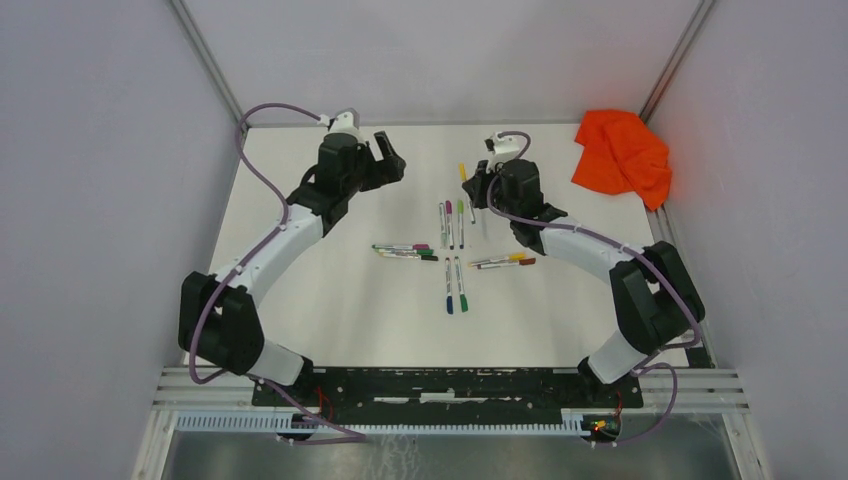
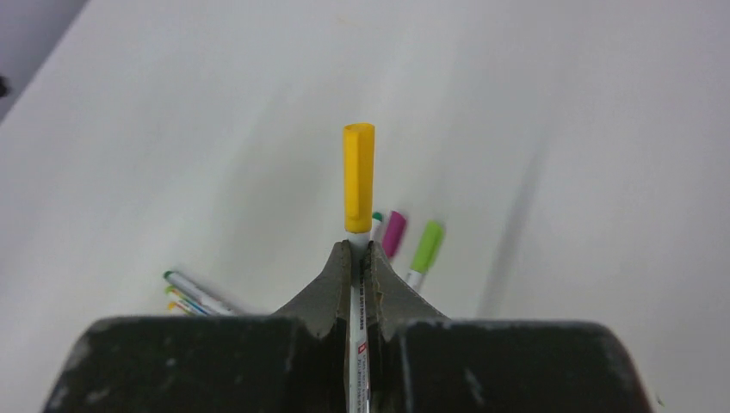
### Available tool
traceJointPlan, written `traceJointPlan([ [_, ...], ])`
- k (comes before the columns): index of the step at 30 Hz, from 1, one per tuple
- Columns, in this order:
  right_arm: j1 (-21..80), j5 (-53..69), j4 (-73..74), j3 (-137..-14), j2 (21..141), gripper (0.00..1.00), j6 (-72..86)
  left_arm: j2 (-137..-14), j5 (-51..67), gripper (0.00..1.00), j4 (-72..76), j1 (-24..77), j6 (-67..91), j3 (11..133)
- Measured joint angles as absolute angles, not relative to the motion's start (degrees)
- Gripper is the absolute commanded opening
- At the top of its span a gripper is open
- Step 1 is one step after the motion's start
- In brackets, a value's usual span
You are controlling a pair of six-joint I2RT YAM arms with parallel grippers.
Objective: Open the pen caps
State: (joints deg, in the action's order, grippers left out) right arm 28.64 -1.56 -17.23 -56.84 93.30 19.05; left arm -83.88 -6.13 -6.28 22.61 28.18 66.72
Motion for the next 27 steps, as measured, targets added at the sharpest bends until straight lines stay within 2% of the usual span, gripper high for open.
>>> traceJointPlan([
  [10, 32.8, 11.4, -24.7, -53.3, 90.0, 0.00, 18.2, -87.1, 6.7, 0.85, -4.7, 22.6, 38.9, 67.5],
  [27, 36.1, 12.7, -26.5, -54.0, 92.6, 0.00, 18.7, -88.5, 14.0, 0.61, 2.8, 23.4, 46.9, 64.0],
])
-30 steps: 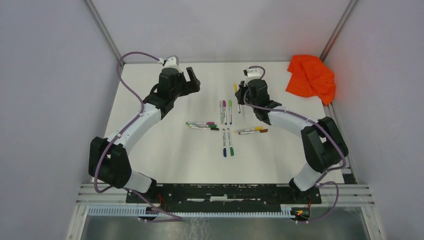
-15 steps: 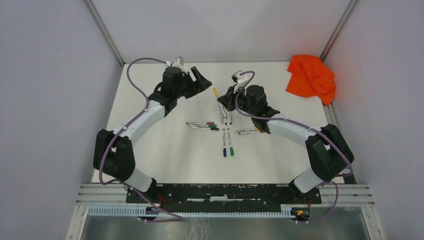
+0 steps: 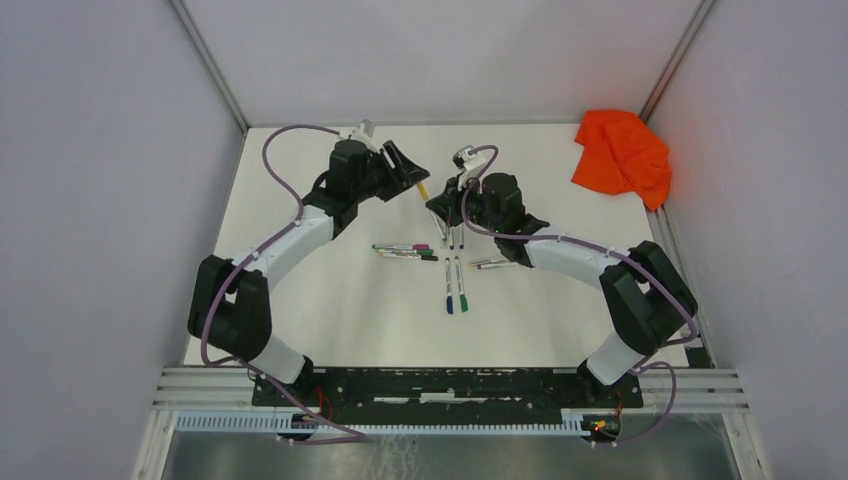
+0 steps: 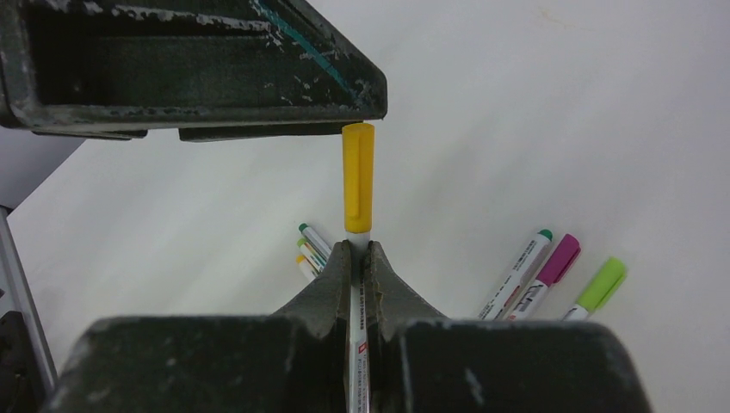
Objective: Open the pen caps
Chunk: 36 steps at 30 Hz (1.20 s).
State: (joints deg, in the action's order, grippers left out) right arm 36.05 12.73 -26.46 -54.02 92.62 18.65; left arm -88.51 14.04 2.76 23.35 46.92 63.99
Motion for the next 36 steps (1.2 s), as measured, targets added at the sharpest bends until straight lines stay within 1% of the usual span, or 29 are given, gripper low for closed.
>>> traceJointPlan([
  [9, 36.3, 12.3, -26.5, -56.7, 94.5, 0.00, 18.8, -89.0, 14.5, 0.57, 3.5, 24.0, 46.9, 62.5],
  [16, 36.4, 12.1, -26.5, -57.7, 95.4, 0.00, 19.2, -90.9, 14.6, 0.49, 3.4, 24.0, 46.9, 62.2],
  [21, 36.6, 12.0, -26.4, -57.8, 96.3, 0.00, 19.3, -91.7, 14.7, 0.34, 3.6, 24.2, 46.9, 62.2],
  [25, 36.9, 12.0, -26.1, -58.0, 96.6, 0.00, 19.3, -91.8, 14.9, 0.27, 3.6, 24.3, 46.9, 62.2],
  [27, 37.0, 12.0, -26.0, -58.0, 96.6, 0.00, 19.3, -91.8, 14.9, 0.21, 3.6, 24.3, 46.9, 62.2],
  [28, 37.0, 12.0, -26.0, -58.0, 96.6, 0.00, 19.3, -91.8, 14.9, 0.17, 3.5, 24.3, 46.8, 62.2],
  [30, 37.0, 12.0, -26.0, -58.0, 96.6, 0.00, 19.3, -91.8, 14.9, 0.03, 3.4, 24.3, 46.8, 62.2],
  [33, 37.0, 12.0, -26.0, -58.0, 96.6, 0.01, 19.3, -91.8, 14.9, 0.02, 3.4, 24.3, 46.6, 62.2],
  [34, 37.0, 12.0, -26.0, -58.0, 96.6, 0.04, 19.2, -91.8, 14.9, 0.02, 3.4, 24.3, 46.4, 62.2],
  [36, 37.1, 12.0, -25.9, -58.0, 96.6, 0.15, 19.0, -91.8, 14.9, 0.02, 3.3, 24.3, 45.9, 62.2],
])
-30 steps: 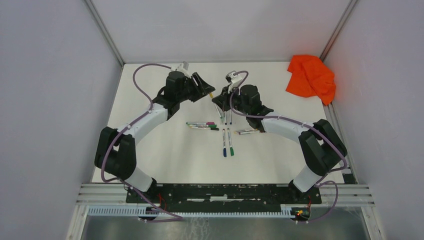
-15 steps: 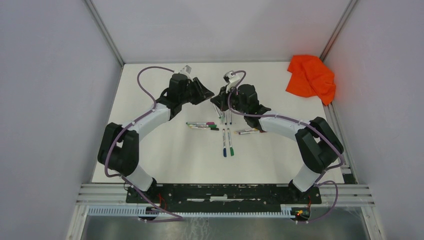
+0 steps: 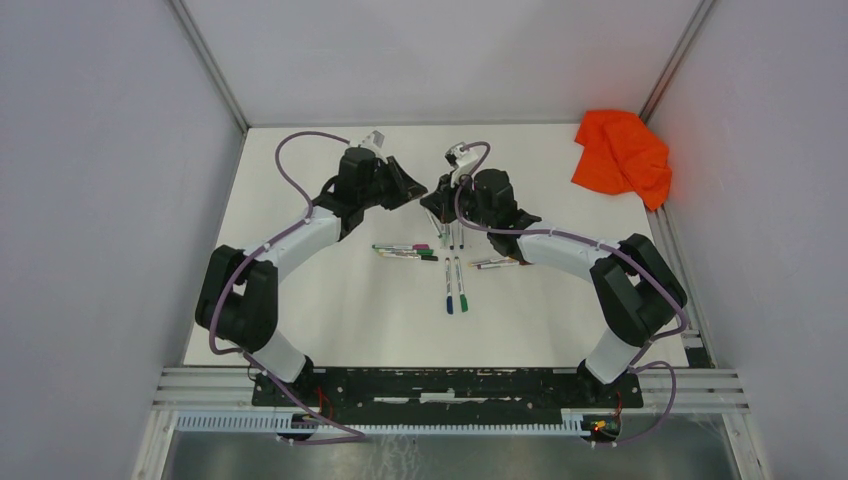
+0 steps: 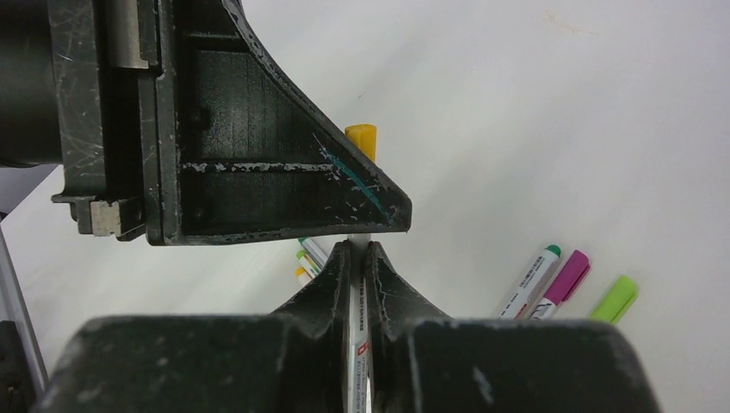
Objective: Open the pen caps
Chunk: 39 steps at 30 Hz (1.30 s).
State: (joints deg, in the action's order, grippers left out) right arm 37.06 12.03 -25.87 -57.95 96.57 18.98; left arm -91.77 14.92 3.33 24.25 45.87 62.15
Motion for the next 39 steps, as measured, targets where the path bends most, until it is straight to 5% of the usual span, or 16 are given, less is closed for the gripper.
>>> traceJointPlan([
  [5, 37.1, 12.6, -25.3, -58.0, 96.6, 0.32, 17.5, -91.8, 15.4, 0.02, 2.6, 24.3, 43.7, 62.2],
  [14, 37.1, 13.1, -25.1, -57.2, 96.4, 0.35, 16.1, -91.8, 17.1, 0.02, 0.5, 24.3, 41.0, 64.3],
  [17, 37.1, 13.2, -25.3, -56.6, 96.4, 0.31, 16.0, -91.8, 17.3, 0.02, 0.2, 24.3, 40.6, 65.1],
  [22, 37.3, 13.1, -25.6, -56.3, 96.4, 0.00, 15.8, -92.1, 18.0, 0.02, -0.4, 24.3, 40.2, 66.2],
  [39, 37.5, 10.0, -21.0, -55.9, 94.7, 0.00, 14.4, -93.3, 17.3, 0.02, -1.2, 23.1, 42.7, 67.2],
])
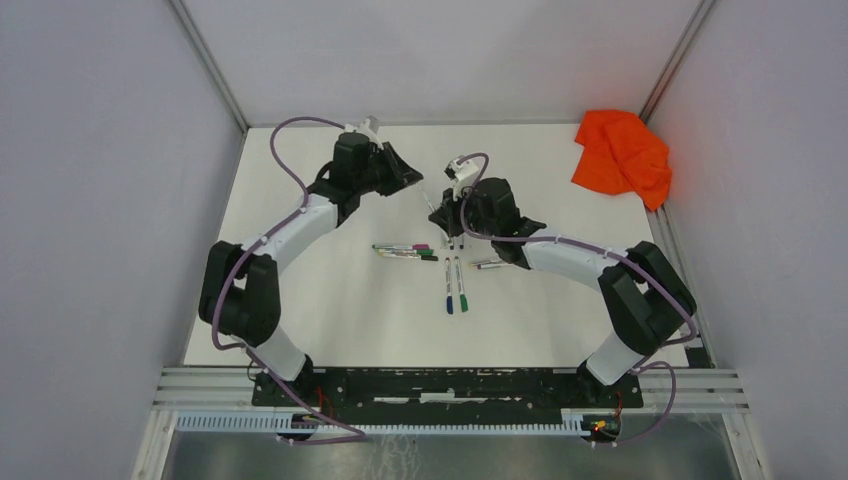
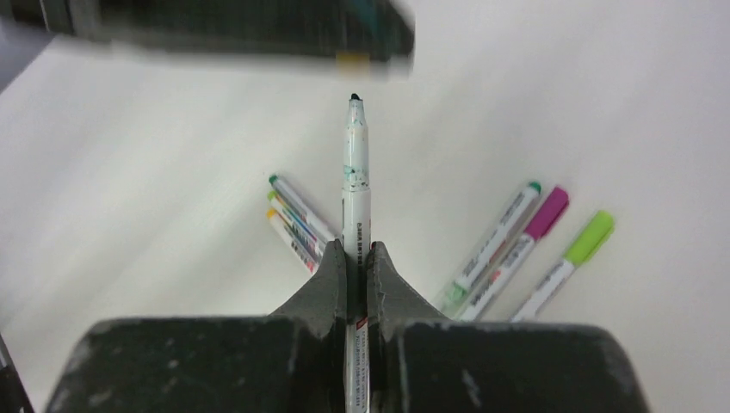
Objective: Open the pen caps
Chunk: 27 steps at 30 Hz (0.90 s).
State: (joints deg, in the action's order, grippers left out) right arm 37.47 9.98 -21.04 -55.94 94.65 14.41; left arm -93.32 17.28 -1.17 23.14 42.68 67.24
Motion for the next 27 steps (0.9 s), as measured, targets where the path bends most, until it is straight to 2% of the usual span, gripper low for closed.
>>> traceJointPlan([
  [7, 37.5, 8.6, -13.5, -51.4, 91.9, 0.00, 13.8, -96.0, 10.9, 0.02, 2.1, 14.9, 44.3, 71.7],
  [12, 37.5, 3.6, -9.3, -49.9, 89.4, 0.00, 13.2, -98.7, 10.6, 0.02, -0.1, 14.9, 44.1, 74.0],
  [20, 33.1, -11.0, -1.1, -59.8, 90.1, 0.00, 12.3, -104.1, 5.3, 0.02, -9.6, 15.2, 36.6, 78.2],
  [27, 27.3, -18.8, 2.5, -65.1, 98.6, 0.00, 12.4, -114.0, 0.3, 0.04, -18.8, 15.2, 28.9, 82.7],
])
